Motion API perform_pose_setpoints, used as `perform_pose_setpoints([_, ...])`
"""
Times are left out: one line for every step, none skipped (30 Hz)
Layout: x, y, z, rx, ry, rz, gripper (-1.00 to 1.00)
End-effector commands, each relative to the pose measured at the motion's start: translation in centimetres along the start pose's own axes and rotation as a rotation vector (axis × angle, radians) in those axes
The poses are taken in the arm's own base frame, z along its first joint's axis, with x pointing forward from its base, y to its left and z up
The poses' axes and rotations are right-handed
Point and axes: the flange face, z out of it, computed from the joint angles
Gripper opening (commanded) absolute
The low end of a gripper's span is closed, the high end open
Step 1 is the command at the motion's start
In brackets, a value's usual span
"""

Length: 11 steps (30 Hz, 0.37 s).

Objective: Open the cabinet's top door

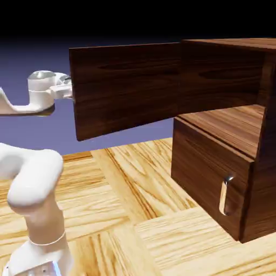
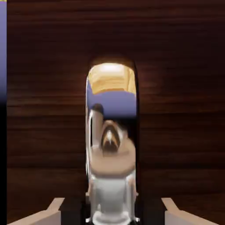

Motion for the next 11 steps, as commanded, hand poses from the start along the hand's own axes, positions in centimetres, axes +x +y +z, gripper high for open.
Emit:
perform_pose_setpoints([0.2, 0.2, -0.8, 0.011, -0.012, -0.001, -1.0])
perform_pose_setpoints([0.4, 0.4, -1.5, 0.023, -0.024, -0.001, -1.0])
perform_pose_setpoints([0.6, 0.5, -2.2, 0.034, -0.035, -0.001, -1.0])
perform_pose_setpoints([0.8, 0.7, -2.9, 0.046, -0.046, -0.001, -1.0])
perform_pose_setpoints([1.0, 0.9, -3.5, 0.057, -0.058, -0.001, -1.0])
perform_pose_setpoints([1.2, 1.1, -4.2, 0.067, -0.068, -0.001, -1.0])
perform_pose_setpoints([1.4, 1.3, -4.8, 0.078, -0.079, -0.001, -1.0])
perform_pose_setpoints([1.6, 1.5, -5.4, 0.089, -0.089, -0.001, -1.0])
perform_pose_setpoints([1.8, 1.7, -6.0, 0.099, -0.1, -0.001, -1.0])
perform_pose_setpoints([2.0, 2.0, -6.6, 0.109, -0.11, 0.0, -1.0])
perform_pose_setpoints([2.2, 2.2, -7.1, 0.118, -0.119, 0.0, -1.0])
